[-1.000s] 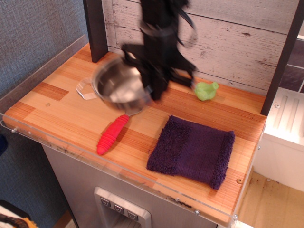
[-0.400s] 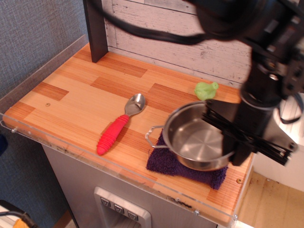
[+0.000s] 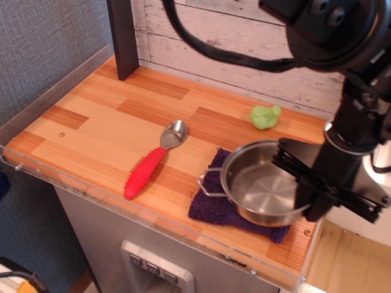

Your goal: Move the utensil and place it on the black cloth.

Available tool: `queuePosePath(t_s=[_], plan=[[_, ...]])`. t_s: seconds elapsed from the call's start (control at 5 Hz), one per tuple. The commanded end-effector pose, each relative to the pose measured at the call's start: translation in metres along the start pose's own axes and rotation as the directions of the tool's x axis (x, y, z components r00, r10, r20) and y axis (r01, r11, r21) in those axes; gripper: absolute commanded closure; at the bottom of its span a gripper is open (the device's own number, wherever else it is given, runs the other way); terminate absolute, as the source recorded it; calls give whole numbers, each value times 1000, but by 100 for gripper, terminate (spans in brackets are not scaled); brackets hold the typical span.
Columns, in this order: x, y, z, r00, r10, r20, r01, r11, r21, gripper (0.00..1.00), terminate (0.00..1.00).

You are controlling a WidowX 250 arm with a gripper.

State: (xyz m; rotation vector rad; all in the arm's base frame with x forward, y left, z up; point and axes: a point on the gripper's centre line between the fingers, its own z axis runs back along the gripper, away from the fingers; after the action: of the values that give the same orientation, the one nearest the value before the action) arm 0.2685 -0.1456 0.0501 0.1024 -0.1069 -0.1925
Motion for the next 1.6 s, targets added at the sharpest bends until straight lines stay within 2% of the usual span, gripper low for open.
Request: queuePosePath(t_s=[0.0, 0.4, 0.6, 0.8, 1.2, 1.4], plan=[[-3, 35, 13, 996, 84, 32, -84, 996, -2, 100, 0], [-6, 21, -10, 999, 44, -22, -45, 998, -34, 100, 0], [-6, 16, -15, 999, 32, -31, -33, 999, -36, 100, 0], [-6, 18, -17, 998, 38, -58, -41, 998, -41, 0, 0], [-12, 39, 12, 997, 79, 2, -79, 991, -106, 0, 0], [-22, 64, 47, 988, 122, 99, -105, 981, -162, 0, 0]])
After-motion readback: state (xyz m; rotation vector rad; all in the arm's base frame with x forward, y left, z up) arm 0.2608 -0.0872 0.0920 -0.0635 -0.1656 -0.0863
